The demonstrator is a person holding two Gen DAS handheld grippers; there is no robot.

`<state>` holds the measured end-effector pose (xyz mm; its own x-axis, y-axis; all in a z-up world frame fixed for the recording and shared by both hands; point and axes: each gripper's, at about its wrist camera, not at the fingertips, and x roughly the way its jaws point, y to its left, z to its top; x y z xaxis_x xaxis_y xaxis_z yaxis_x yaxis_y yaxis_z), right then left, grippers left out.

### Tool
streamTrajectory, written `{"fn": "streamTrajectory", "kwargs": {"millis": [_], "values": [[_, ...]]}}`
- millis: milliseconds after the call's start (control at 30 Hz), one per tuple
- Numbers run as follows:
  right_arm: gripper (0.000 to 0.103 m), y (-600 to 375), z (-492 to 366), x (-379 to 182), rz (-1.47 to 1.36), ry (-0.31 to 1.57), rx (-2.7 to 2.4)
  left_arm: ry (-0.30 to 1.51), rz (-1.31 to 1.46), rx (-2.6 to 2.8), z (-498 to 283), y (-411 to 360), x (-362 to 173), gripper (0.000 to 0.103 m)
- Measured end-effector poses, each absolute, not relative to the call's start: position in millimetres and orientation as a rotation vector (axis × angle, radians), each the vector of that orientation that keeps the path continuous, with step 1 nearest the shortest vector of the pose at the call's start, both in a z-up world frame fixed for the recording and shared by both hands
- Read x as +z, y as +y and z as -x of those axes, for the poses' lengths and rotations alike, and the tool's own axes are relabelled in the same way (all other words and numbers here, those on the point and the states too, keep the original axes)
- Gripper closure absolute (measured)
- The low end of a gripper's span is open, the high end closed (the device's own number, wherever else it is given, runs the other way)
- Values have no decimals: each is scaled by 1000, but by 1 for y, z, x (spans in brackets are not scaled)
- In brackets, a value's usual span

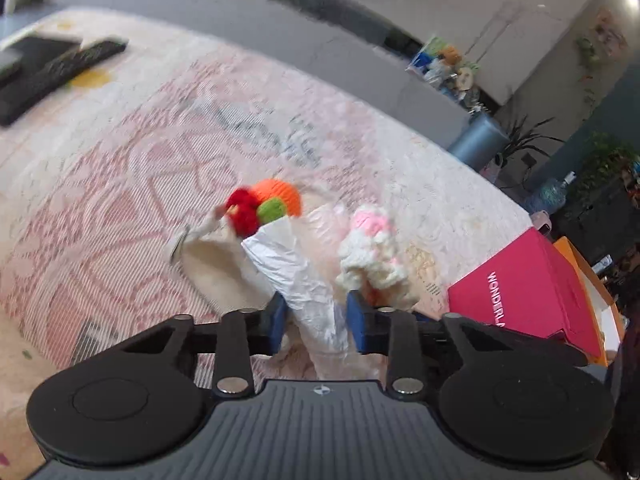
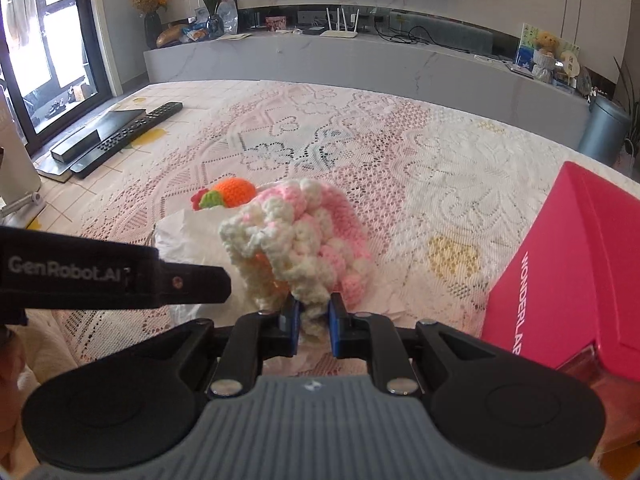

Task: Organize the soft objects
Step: 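Grasp the bouquet's white wrapping with the left tool while the right tool grasps the crocheted flowers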

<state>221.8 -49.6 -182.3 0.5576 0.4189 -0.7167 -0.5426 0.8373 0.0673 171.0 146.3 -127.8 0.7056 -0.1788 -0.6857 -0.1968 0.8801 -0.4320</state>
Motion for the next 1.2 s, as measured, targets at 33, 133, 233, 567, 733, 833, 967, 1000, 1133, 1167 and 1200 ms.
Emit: {"fn": "streamTrajectory", "kwargs": {"millis": [33, 133, 233, 567, 733, 833, 967, 1000, 1133, 1167, 1200], "values": [[90, -51, -222, -182, 158, 800, 569, 774, 486, -18, -170, 142, -125, 77], [90, -57, -223, -179, 127, 811, 550, 772, 431, -45, -175, 131, -124, 77], [90, -63, -225, -180, 101, 832, 550, 823, 457, 2, -183, 135, -133, 75], [83, -63, -222, -181, 125, 819, 567, 882, 487, 44, -198, 137, -148, 76], [65, -64, -220, -169, 174, 739, 580, 851, 490, 36, -192, 138, -143, 86], [54, -59, -225, -166, 226, 716, 634, 856, 517, 48, -193, 142, -143, 89], [31, -52, -238, -170, 314, 693, 676, 862, 572, 53, -192, 151, -145, 89], [30, -51, -245, -172, 308, 711, 693, 857, 583, 56, -191, 152, -145, 89], [35, -45, -255, -180, 273, 748, 751, 866, 609, 77, -191, 157, -147, 89], [41, -43, -253, -181, 274, 743, 771, 874, 611, 83, -191, 158, -148, 89], [42, -40, -251, -183, 283, 735, 772, 876, 618, 79, -191, 158, -149, 89]]}}
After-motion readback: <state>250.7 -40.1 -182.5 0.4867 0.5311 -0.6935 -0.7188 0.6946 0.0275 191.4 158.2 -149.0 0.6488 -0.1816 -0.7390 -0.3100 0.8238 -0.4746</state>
